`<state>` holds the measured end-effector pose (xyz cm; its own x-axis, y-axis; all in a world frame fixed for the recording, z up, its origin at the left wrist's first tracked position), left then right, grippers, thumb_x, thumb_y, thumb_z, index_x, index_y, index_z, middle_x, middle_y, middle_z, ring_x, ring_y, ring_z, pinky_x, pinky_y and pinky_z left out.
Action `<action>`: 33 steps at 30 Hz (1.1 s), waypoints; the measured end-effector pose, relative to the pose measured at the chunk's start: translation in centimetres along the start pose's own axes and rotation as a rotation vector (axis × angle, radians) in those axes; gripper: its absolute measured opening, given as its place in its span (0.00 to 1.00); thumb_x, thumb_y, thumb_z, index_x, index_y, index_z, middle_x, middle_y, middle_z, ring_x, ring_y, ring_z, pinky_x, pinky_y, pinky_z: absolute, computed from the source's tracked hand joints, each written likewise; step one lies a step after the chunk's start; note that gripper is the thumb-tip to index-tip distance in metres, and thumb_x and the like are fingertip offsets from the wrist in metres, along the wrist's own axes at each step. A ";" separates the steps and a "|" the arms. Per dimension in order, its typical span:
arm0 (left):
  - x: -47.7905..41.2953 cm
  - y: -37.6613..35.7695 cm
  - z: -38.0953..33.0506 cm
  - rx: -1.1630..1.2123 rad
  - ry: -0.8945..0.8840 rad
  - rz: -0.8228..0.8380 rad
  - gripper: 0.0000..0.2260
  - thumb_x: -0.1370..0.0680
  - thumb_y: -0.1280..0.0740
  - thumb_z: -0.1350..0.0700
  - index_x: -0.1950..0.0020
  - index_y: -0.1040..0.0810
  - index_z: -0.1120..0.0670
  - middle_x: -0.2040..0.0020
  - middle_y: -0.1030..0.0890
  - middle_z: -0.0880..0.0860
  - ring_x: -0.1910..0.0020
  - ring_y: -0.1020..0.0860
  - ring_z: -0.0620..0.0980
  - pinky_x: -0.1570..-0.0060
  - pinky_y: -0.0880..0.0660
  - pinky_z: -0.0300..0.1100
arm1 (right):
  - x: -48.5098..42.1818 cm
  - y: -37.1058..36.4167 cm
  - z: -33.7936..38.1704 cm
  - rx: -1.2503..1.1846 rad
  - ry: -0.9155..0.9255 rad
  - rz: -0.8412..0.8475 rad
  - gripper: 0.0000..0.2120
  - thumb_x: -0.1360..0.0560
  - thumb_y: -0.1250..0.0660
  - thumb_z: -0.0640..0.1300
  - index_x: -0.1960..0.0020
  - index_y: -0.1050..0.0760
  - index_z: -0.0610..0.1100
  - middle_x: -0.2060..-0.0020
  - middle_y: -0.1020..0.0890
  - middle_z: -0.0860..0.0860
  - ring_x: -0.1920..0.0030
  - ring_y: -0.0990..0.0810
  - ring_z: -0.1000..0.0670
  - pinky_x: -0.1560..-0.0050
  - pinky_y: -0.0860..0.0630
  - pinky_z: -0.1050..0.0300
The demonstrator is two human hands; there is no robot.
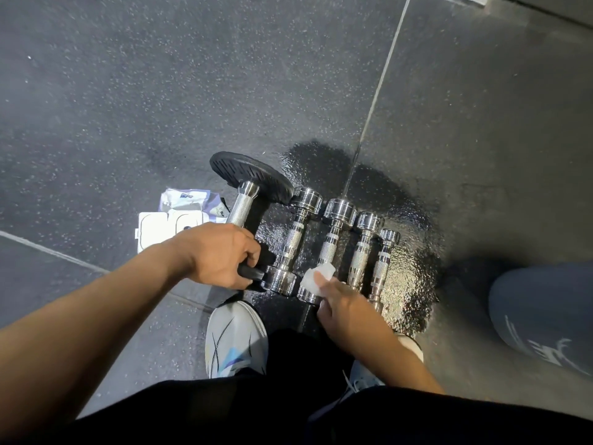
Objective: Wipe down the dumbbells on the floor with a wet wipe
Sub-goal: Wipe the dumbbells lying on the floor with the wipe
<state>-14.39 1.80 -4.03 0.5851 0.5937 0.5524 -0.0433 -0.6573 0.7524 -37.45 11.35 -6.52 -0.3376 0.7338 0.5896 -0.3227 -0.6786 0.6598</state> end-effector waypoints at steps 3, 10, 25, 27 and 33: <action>0.0 0.0 0.0 -0.001 -0.003 -0.004 0.10 0.29 0.29 0.40 0.57 0.27 0.41 0.62 0.28 0.40 0.61 0.28 0.35 0.61 0.30 0.38 | 1.6 -4.2 -0.4 0.149 0.115 -0.074 0.34 0.17 0.47 0.46 0.18 0.62 0.48 0.19 0.58 0.40 0.19 0.53 0.38 0.22 0.40 0.46; -0.2 0.0 -0.3 -0.013 -0.001 0.010 0.10 0.29 0.29 0.41 0.61 0.30 0.40 0.62 0.29 0.40 0.62 0.29 0.36 0.59 0.28 0.40 | 2.6 -5.8 0.8 0.102 0.146 -0.031 0.36 0.16 0.51 0.58 0.20 0.68 0.47 0.24 0.76 0.44 0.23 0.68 0.35 0.22 0.47 0.44; -0.3 -0.3 0.1 -0.014 -0.008 0.017 0.11 0.29 0.28 0.41 0.61 0.31 0.39 0.61 0.26 0.42 0.62 0.30 0.34 0.62 0.34 0.37 | 2.4 -4.9 2.7 0.107 0.186 0.054 0.32 0.18 0.55 0.49 0.18 0.65 0.45 0.26 0.80 0.49 0.25 0.73 0.31 0.26 0.34 0.42; -0.2 -0.2 0.2 -0.011 -0.008 0.010 0.11 0.29 0.28 0.41 0.61 0.30 0.39 0.61 0.26 0.43 0.62 0.29 0.35 0.62 0.34 0.37 | 3.2 -5.2 2.2 0.076 0.205 0.090 0.32 0.16 0.50 0.44 0.18 0.62 0.43 0.32 0.85 0.61 0.25 0.74 0.37 0.25 0.37 0.42; -0.2 -0.3 0.4 -0.003 -0.006 0.006 0.11 0.30 0.29 0.40 0.61 0.30 0.39 0.61 0.25 0.43 0.62 0.29 0.35 0.62 0.33 0.37 | 3.5 -5.3 1.3 0.130 0.229 0.148 0.28 0.18 0.60 0.48 0.18 0.51 0.45 0.21 0.68 0.57 0.19 0.61 0.41 0.28 0.33 0.38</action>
<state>-14.21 1.67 -4.51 0.5900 0.5866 0.5548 -0.0495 -0.6596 0.7500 -35.77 17.58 -7.38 -0.5681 0.5910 0.5727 -0.1442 -0.7566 0.6378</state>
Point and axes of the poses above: each hand's wrist, its own x-axis away from the middle knuckle, its own y-axis out of the back of the hand, z = x × y, the point moved 5 cm from there along -x, towards the middle knuckle
